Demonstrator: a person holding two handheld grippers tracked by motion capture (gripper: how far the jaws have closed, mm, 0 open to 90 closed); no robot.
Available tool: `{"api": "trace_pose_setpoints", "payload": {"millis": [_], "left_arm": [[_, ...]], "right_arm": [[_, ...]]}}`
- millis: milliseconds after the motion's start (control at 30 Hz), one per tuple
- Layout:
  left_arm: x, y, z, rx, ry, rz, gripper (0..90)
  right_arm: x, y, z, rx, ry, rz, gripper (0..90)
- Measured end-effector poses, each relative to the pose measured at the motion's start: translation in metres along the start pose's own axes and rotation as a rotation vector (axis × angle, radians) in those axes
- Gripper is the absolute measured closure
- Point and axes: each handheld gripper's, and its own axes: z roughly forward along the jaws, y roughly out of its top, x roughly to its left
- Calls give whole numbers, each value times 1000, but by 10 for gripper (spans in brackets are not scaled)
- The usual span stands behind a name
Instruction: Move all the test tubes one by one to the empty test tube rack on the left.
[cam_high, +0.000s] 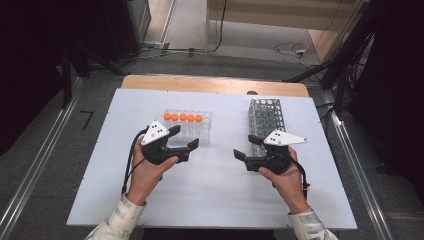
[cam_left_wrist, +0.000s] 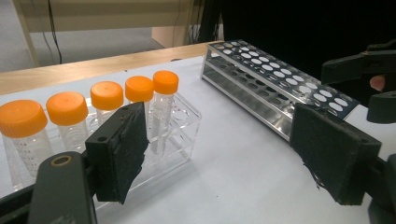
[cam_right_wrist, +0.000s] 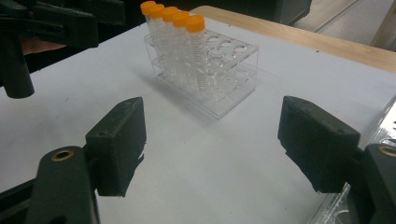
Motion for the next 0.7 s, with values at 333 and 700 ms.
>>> {"api": "trace_pose_setpoints", "payload": {"millis": [333, 700], "left_arm": [[1, -4, -6, -3, 10, -2, 199], [5, -9, -17, -4, 29, -11, 196]], "right_arm": [[-3, -4, -7, -4, -4, 15, 222], [-6, -6, -17, -17, -16, 19, 218]]}}
